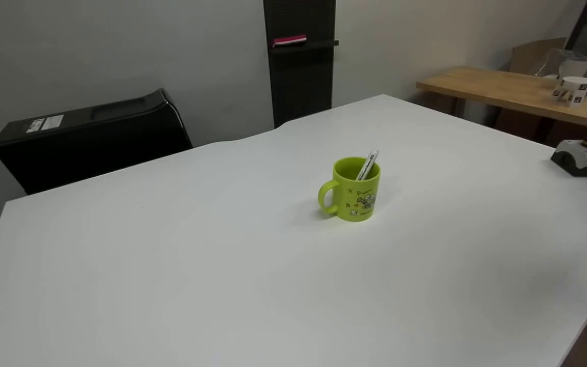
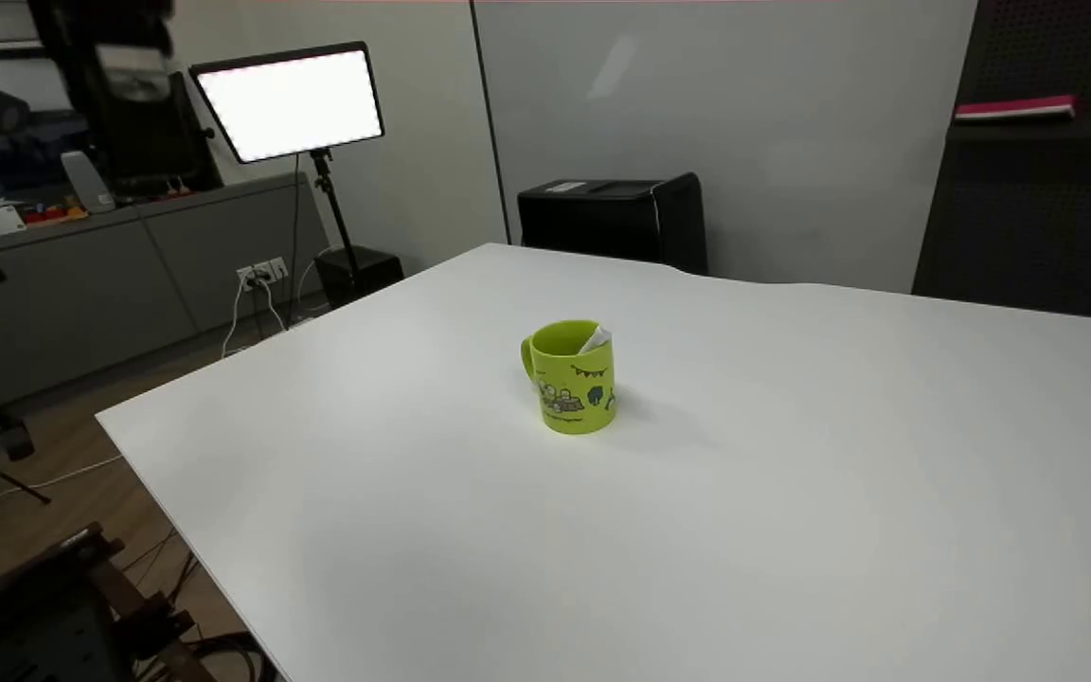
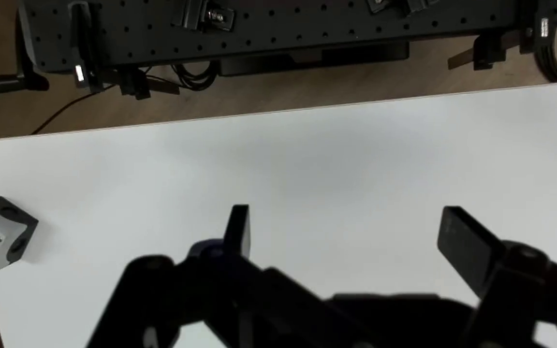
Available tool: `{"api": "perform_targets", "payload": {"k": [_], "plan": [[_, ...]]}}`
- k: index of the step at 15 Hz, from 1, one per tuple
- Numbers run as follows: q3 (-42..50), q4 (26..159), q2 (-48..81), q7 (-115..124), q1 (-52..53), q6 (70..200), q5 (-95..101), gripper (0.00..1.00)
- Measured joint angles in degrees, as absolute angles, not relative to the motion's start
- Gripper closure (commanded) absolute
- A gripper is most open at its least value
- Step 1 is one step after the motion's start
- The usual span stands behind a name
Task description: Remove the marker from the mug.
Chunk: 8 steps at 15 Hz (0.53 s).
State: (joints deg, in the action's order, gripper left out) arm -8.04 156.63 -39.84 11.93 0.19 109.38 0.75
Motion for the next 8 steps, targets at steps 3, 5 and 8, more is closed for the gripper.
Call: {"api": "perform_targets", "payload": {"k": [3,5,8], "plan": [[-7.9,156.8,-36.3,11.9,-0.1,118.0,1.8,0.00],[-7.6,156.8,-33.1,11.9,-0.5,124.7,2.2,0.00],[-6.1,156.1,-28.0,11.6,-0.8,133.2,1.7,0.00]]}}
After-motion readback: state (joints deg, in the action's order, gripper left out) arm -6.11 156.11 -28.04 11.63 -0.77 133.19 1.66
